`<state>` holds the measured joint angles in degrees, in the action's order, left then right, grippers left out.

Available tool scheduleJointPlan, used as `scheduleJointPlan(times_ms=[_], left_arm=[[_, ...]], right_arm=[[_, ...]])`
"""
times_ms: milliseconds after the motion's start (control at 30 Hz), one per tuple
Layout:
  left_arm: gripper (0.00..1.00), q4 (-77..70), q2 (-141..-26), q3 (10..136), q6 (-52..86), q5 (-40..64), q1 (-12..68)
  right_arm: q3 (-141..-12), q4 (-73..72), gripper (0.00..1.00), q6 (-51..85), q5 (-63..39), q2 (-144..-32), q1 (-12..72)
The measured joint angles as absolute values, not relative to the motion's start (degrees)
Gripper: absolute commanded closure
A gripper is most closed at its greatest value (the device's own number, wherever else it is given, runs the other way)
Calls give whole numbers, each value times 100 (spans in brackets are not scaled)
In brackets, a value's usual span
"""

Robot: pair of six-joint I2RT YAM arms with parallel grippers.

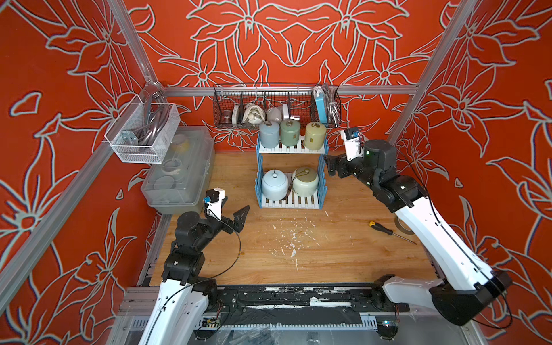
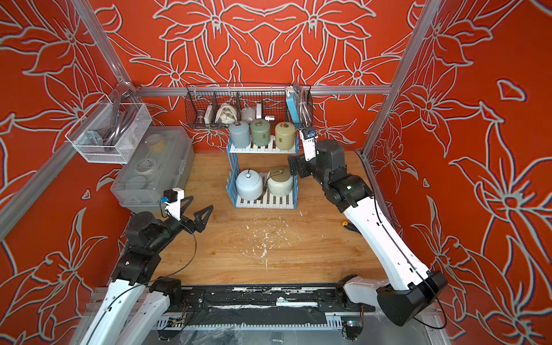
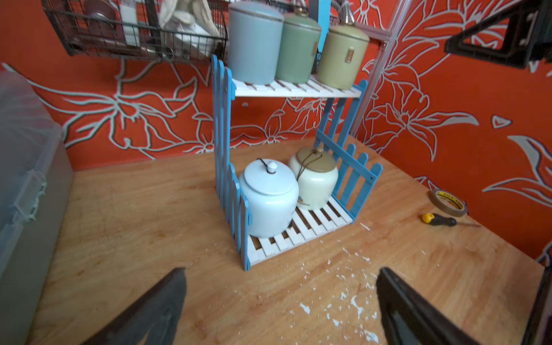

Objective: Remove the tea canisters from the shelf
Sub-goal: Pick up the tea canister from the shelf.

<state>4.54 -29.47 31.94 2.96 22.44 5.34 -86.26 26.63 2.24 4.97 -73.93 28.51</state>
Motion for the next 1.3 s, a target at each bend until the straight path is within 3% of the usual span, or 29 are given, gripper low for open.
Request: scheduleJointPlan(times_ms=[300,667,1100,1300], left_arm=[[2,-1004,-2943,2460,423,1754,707],[2,-1251,-2674,2292,152,1594,652],[2,-1278,-2630,2292,152,1573,637],[2,-1256,-2626,2292,152,1566,609]], right_arm=[[-9929,2799,1,200,279,-8700,2753],[-11723,3284,1,388,43,-10208,2534],[-12512,3594,1,663,-172,-10938,2464],[-12580,3638,11,703,-233,-11056,2460]])
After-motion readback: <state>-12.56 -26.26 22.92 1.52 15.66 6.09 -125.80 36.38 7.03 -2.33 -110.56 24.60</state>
